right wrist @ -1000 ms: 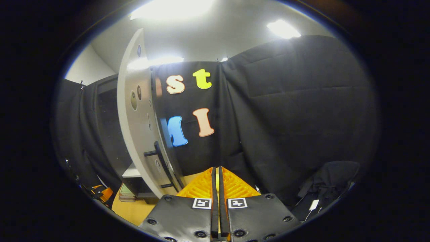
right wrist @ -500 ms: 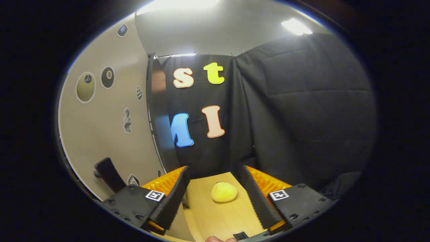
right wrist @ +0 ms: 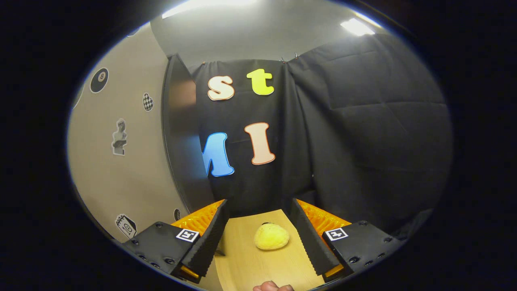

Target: Open the cabinet door with the right hand, grasp the bottle in the cabinet with the left hand and place it on the coaster, then close the cabinet door with the right hand.

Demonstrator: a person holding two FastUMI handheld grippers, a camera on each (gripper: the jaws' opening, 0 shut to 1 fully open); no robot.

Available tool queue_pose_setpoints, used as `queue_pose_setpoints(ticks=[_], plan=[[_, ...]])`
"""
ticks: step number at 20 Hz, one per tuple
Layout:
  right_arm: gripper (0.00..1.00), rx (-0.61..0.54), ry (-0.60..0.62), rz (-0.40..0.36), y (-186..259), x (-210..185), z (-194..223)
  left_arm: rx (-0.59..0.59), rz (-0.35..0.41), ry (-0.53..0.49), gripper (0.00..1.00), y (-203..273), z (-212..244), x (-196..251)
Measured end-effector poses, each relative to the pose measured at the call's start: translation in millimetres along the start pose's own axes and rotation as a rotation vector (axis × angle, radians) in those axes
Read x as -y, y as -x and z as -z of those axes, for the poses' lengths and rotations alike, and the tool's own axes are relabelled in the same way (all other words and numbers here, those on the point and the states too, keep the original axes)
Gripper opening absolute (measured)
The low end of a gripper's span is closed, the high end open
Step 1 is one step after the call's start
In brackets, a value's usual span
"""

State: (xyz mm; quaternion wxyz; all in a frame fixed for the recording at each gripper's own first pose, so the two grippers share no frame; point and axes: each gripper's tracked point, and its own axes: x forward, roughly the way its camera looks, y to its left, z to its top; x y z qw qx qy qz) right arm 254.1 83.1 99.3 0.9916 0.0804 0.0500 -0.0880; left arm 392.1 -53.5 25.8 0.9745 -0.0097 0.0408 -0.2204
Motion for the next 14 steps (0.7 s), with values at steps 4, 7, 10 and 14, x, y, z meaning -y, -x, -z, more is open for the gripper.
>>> queue_pose_setpoints(ticks=[4,7,10,14], plan=[[0.97,-0.003,0.021,-0.023,-5.3,0.7,1.4,-0.016,0.018,-0.019,0.92,-38.1,2.9,5.4],[0.97,-0.019,0.027,-0.023,-4.2,2.9,3.2,-0.028,0.019,-0.013,0.87,-65.0,9.3,7.5],[0.97,-0.023,0.019,-0.023,-6.7,2.7,5.1,-0.029,0.01,-0.014,0.87,-86.4,11.9,6.0],[0.98,-0.052,-0.007,-0.042,-5.4,-2.2,10.5,-0.026,0.005,0.034,0.87,-109.6,18.4,8.0]])
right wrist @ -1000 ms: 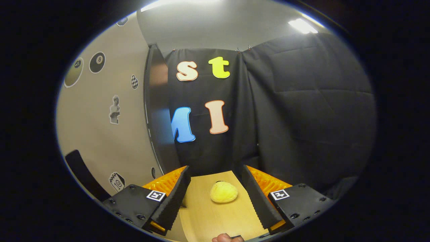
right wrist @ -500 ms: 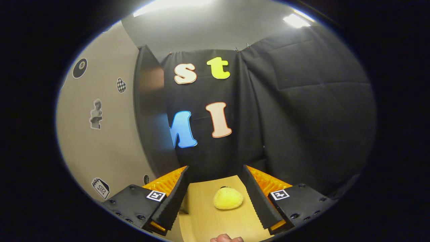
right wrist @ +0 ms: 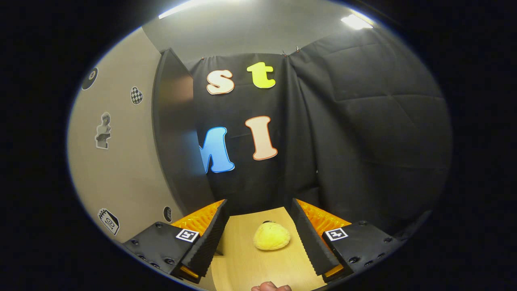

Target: Open the cabinet door with the right hand, grasp the bottle in the cabinet with the left hand and place it on the coaster, then close the cabinet door with the right hand.

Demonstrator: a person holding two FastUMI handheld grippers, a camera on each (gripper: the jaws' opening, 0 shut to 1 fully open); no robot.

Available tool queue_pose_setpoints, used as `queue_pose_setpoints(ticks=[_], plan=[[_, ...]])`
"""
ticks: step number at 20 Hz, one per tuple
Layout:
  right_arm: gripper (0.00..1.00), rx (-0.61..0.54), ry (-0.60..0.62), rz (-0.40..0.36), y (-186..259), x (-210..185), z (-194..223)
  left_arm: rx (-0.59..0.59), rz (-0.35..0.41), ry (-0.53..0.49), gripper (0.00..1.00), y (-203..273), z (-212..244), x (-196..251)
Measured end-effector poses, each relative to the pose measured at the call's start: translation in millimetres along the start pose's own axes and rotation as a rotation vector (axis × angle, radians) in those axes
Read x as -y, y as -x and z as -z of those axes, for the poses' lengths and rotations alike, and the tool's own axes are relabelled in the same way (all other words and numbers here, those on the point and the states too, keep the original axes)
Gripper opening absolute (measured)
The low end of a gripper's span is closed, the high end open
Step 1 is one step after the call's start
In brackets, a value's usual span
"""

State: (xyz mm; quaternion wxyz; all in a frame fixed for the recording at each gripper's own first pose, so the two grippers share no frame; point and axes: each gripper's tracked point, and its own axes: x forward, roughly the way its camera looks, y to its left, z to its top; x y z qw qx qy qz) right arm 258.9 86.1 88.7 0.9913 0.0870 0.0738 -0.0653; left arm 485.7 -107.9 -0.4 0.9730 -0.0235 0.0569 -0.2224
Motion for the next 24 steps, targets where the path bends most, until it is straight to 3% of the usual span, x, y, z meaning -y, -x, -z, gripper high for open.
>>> queue_pose_setpoints(ticks=[6,9,13,16,17,24], plan=[[0.97,-0.022,0.062,0.006,-0.4,9.3,2.4,0.012,-0.001,0.026,0.92,-25.5,1.7,-4.0],[0.98,-0.033,0.071,0.0,-0.9,9.8,3.9,0.01,0.002,0.028,0.87,-31.2,4.4,-3.9],[0.98,-0.039,0.066,-0.004,-0.7,10.6,5.2,-0.004,-0.007,0.03,0.89,-32.4,9.4,-4.7],[0.98,-0.037,0.061,-0.005,-1.3,9.7,5.4,0.007,-0.028,0.033,0.75,-31.0,7.0,-8.9],[0.98,-0.036,0.063,-0.006,-2.2,10.8,5.6,0.006,-0.028,0.036,0.77,-30.5,6.5,-8.1],[0.98,-0.041,0.058,-0.016,-2.7,8.6,6.9,0.011,-0.021,0.017,0.7,-12.8,3.4,-3.1]])
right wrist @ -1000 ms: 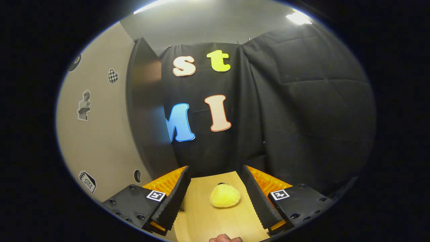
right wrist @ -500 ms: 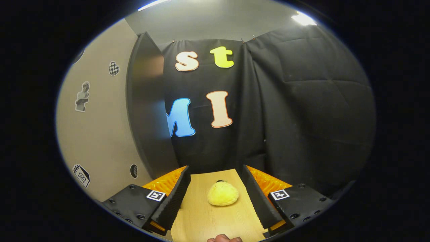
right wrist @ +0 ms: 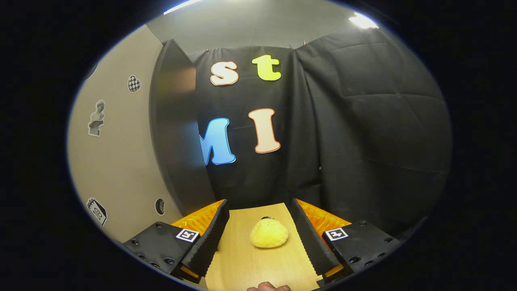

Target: Open the cabinet door with the right hand, grasp the bottle in the cabinet with the left hand and place it on the coaster, then close the cabinet door with the right hand.

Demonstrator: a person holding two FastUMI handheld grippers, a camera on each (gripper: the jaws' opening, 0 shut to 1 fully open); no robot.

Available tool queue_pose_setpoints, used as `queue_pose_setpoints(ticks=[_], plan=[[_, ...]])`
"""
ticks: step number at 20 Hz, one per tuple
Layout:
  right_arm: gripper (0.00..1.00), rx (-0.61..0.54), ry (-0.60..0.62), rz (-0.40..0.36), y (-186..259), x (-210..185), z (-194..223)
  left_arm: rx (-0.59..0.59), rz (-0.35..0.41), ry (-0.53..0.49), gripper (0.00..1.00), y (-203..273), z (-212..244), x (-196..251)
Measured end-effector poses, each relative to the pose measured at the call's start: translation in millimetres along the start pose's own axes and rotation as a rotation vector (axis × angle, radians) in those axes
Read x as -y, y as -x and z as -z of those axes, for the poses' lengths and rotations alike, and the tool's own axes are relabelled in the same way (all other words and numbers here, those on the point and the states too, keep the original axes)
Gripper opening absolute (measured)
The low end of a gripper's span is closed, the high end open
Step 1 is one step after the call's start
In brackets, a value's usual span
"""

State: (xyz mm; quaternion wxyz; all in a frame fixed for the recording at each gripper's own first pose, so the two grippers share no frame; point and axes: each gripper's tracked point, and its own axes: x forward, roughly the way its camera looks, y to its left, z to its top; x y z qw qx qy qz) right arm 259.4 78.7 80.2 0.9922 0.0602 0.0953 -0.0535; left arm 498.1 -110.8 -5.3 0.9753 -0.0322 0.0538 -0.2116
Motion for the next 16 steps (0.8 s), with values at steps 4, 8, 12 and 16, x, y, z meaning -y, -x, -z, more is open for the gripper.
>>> queue_pose_setpoints(ticks=[4,8,12,16], plan=[[0.97,0.0,0.026,-0.002,2.7,0.8,1.3,0.029,0.008,0.01,0.75,32.9,-12.5,-0.1],[0.98,0.018,0.001,0.008,7.3,-4.7,1.7,0.052,0.015,0.05,0.71,81.6,-25.5,-11.5],[0.97,0.021,0.026,0.003,13.8,-4.7,2.5,0.062,0.002,0.052,0.7,139.6,-32.2,-27.7],[0.98,0.04,0.078,0.04,20.3,9.4,-0.9,0.072,-0.015,0.014,0.7,199.5,-22.8,-45.7]])
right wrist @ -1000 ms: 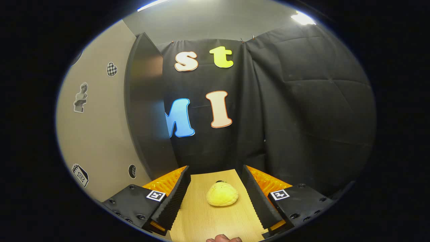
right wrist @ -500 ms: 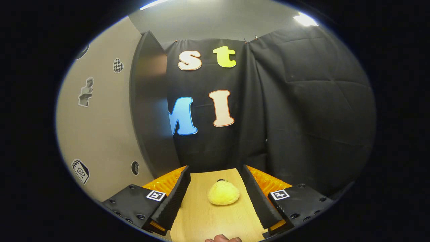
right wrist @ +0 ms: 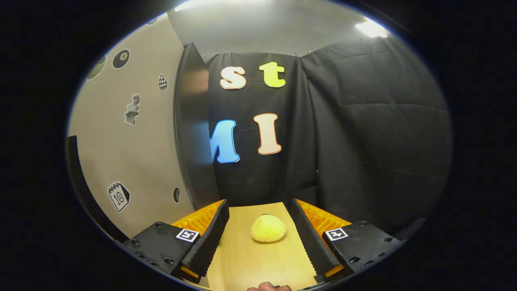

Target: Open the cabinet door with the right hand, grasp the bottle in the cabinet with the left hand and place it on the coaster, then close the cabinet door with the right hand.

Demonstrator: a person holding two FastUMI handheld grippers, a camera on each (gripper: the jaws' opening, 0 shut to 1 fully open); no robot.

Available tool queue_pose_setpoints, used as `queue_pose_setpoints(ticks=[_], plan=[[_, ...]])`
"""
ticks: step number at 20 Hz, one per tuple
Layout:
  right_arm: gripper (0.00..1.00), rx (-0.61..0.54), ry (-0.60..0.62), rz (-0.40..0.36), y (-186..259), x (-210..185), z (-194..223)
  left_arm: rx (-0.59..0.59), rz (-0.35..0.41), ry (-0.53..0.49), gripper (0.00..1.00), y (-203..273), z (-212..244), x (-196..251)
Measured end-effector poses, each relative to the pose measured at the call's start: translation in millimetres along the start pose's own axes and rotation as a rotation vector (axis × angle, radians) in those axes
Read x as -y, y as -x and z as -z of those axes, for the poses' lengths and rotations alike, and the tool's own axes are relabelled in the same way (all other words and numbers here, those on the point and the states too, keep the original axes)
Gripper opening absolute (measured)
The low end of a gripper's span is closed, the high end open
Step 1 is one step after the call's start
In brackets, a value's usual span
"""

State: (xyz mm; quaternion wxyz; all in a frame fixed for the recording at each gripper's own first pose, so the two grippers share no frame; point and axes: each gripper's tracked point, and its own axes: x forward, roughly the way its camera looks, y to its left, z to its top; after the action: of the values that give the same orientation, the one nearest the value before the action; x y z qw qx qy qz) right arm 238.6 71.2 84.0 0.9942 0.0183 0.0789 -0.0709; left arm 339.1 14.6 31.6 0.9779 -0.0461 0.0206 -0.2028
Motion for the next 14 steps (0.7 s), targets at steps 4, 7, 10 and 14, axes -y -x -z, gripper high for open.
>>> queue_pose_setpoints(ticks=[4,7,10,14], plan=[[0.98,0.016,-0.005,0.042,6.5,9.4,-3.1,-0.029,-0.038,-0.003,0.71,62.5,34.5,-22.4],[0.98,0.029,-0.072,0.033,7.8,0.1,-3.0,-0.055,-0.114,-0.008,0.73,100.6,75.2,-43.2],[0.98,0.026,0.0,0.048,11.2,7.2,-4.0,-0.104,-0.172,-0.082,0.7,136.0,123.6,-54.1],[0.93,0.028,0.011,0.012,13.3,2.6,-6.2,-0.13,-0.179,-0.056,0.71,159.9,188.4,-48.4]])
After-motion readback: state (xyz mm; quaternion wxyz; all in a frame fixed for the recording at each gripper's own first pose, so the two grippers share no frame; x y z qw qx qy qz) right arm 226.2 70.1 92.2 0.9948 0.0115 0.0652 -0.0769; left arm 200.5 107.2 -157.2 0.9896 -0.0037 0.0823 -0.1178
